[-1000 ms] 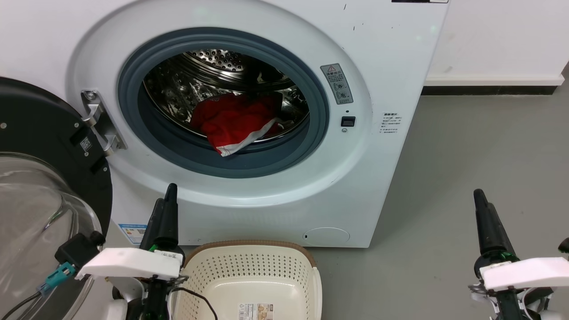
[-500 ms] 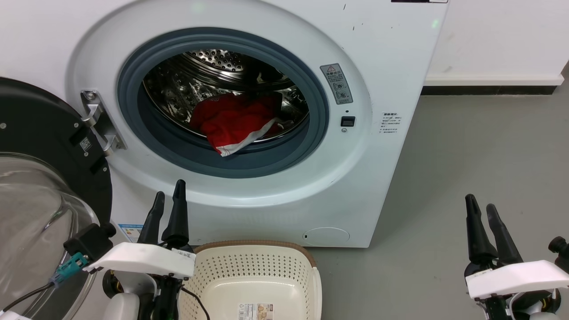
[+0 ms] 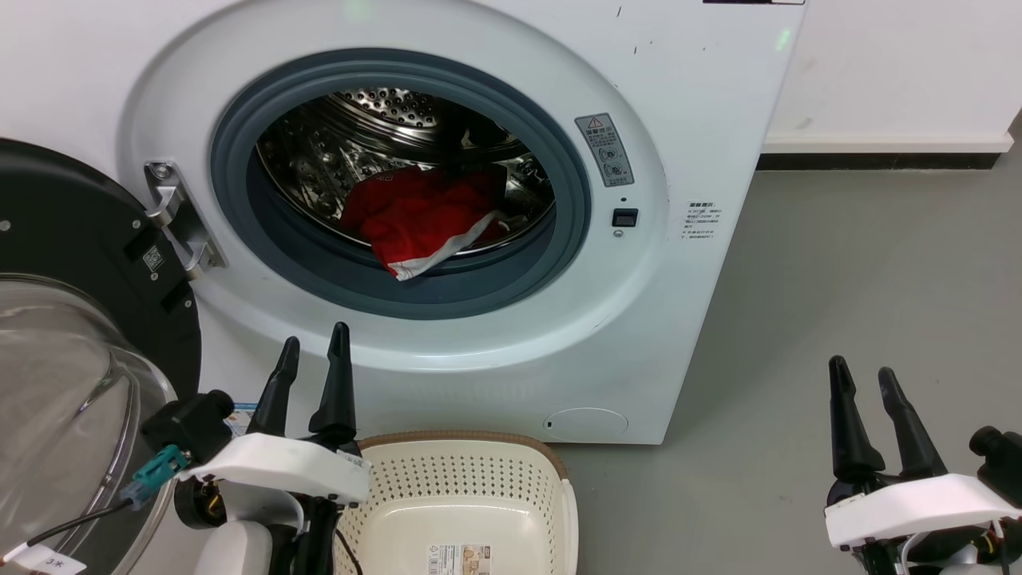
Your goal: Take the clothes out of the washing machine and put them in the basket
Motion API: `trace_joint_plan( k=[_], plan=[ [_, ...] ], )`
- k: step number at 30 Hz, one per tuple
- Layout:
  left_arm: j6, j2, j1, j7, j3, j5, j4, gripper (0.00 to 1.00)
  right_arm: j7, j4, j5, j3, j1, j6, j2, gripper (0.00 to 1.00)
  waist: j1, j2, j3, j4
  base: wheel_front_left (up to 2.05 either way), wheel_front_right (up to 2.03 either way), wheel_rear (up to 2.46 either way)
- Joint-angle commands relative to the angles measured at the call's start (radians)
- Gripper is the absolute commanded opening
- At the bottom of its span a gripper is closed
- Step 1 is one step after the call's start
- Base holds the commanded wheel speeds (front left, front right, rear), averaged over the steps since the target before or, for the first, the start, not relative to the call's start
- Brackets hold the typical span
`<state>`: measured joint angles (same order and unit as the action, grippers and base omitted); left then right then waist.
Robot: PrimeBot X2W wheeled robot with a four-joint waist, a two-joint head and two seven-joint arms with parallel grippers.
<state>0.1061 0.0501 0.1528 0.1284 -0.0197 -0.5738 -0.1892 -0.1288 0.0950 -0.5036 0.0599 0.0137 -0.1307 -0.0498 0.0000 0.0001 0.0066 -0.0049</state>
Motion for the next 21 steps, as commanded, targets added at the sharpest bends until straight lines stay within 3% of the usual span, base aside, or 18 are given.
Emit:
trace_joint_plan(
  k=[1, 21],
  plan=[
    [-0.003, 0.006, 0.026, 0.012, -0.004, 0.038, 0.006, 1.0, -0.012, -0.009, 0.041, 0.003, -0.004, 0.0, -0.001, 1.0, 0.0, -0.0001, 0.0, 0.001, 0.0, 0.0, 0.0],
    [-0.028, 0.02, 0.026, 0.062, -0.038, 0.253, -0.026, 1.0, -0.033, -0.011, 0.262, -0.007, -0.026, 0.0, -0.001, 1.0, 0.0, -0.0001, -0.003, 0.009, 0.0, 0.0, 0.0]
  ],
)
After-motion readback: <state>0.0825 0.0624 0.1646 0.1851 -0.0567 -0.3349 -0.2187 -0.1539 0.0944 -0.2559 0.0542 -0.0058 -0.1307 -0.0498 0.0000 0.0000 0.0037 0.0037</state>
